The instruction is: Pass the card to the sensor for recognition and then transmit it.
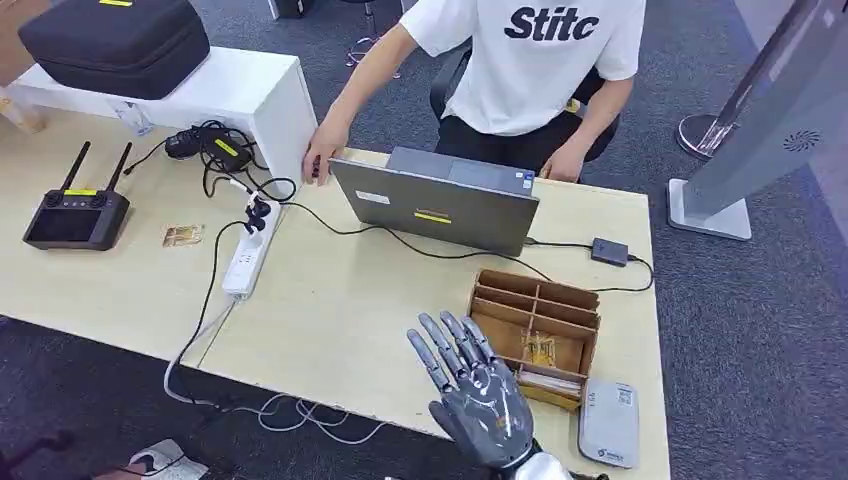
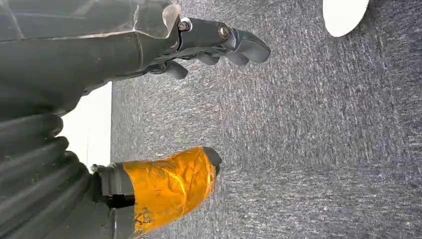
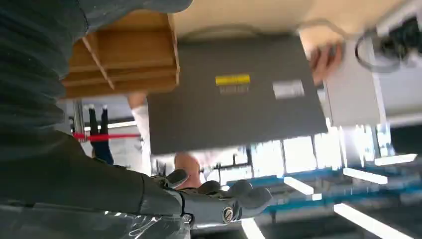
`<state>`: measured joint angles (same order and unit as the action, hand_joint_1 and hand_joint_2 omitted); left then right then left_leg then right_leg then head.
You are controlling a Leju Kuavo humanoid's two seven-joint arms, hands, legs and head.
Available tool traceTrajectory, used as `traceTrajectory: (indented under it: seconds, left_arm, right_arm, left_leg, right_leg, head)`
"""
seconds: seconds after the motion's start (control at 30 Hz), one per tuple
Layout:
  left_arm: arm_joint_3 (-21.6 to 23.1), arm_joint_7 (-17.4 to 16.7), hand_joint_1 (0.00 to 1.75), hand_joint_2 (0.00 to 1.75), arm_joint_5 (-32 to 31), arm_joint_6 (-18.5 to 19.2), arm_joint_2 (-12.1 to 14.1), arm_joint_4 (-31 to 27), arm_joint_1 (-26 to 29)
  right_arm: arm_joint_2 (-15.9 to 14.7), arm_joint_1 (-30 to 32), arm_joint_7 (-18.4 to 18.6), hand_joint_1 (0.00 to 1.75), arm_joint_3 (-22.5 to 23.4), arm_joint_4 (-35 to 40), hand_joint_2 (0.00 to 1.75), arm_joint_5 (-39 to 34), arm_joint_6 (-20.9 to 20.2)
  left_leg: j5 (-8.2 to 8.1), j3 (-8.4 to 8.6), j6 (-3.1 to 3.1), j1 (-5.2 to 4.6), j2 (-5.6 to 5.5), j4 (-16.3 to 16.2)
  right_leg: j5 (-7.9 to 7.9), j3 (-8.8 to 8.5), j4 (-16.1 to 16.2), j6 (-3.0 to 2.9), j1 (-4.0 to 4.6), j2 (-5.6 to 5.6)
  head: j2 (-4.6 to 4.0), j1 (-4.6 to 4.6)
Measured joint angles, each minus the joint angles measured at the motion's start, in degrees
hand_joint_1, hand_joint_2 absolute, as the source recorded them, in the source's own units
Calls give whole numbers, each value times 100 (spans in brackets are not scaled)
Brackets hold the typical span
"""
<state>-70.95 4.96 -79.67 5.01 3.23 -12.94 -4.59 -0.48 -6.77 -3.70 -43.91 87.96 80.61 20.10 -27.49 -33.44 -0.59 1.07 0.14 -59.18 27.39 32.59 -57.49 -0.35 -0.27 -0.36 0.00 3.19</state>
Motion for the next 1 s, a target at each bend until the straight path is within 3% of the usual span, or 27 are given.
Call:
traceTrajectory:
  seconds: [0.3,0.5,0.83,1.0]
  left_arm:
    - [-2,-24,0,175,11,2,44,0,-6]
    - [-2,-26,0,175,50,2,55,0,-4]
    - [-2,-55,0,175,107,-2,55,0,6]
    - [-4,-59,0,175,138,-4,55,0,13]
  right_arm:
    - [-46,-281,198,0,-151,-757,175,-168,-528]
    - [-88,-376,421,0,-129,-951,175,-204,-605]
    - [-177,-363,558,0,184,-934,175,-263,-572]
    - [-179,-262,633,0,564,-822,175,-230,-607]
  left_leg:
    - [0,-1,0,0,-1,0]
    - [0,-1,0,0,-1,0]
    - [0,0,0,0,-1,-1]
    - [0,0,0,0,-1,-1]
  right_leg:
    - [0,0,0,0,0,-1]
    - [0,0,0,0,0,-1]
    - [0,1,0,0,0,-1]
    - [0,1,0,0,0,-1]
  head:
    - [0,-2]
    - [0,-2]
    - [0,-2]
    - [0,-2]
